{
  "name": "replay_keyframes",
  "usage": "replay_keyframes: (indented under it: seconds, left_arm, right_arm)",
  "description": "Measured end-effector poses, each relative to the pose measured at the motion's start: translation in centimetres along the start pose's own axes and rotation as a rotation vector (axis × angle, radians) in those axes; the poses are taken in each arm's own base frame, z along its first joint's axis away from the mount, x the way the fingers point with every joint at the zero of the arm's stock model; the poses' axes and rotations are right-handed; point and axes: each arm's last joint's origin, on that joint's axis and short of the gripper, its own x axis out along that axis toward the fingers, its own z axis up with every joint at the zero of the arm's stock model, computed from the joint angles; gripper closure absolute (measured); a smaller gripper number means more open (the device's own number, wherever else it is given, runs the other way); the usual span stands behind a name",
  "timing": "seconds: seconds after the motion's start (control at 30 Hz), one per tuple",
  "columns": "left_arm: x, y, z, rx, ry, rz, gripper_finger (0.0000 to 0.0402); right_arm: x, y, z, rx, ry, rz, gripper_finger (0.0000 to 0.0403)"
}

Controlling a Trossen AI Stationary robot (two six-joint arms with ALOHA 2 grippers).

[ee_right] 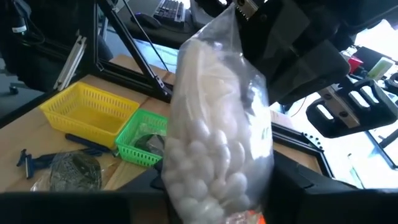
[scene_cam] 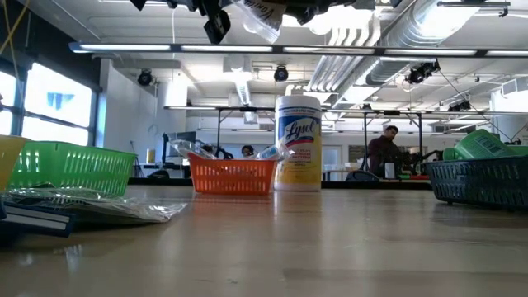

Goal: Pick & Place Travel size toiletries
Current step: Put the white cotton pack into the bottom black bin

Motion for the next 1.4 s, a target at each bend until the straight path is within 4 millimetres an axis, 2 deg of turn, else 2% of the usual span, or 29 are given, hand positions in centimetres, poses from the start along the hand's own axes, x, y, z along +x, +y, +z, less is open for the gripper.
replay_keyframes:
  seconds: [0.47,0.8,0.93,1.23,1.4]
  left_arm:
    - [0.02,0.04,-0.09,-0.004,0.007,0.004,0.0401]
    - [0.02,0.05,-0.04,0.020,0.001,0.012,0.0398]
    - [0.02,0.05,-0.01,0.055,-0.001,0.013,0.0375]
    - [0.02,0.12,0.03,0.091,-0.008,0.039,0.0286]
    - [0.02,0.12,0.03,0.091,-0.008,0.038,0.0265]
  right_arm:
    - [0.00,0.05,-0.14,0.000,0.014,0.004,0.0348]
    - [0.00,0.05,-0.15,0.000,0.016,0.003,0.0353]
    - [0.00,0.07,-0.17,0.000,0.018,0.005,0.0356]
    - [0.00,0.09,-0.23,0.001,0.024,0.007,0.0357]
    - [0.00,0.09,-0.22,0.002,0.024,0.007,0.0357]
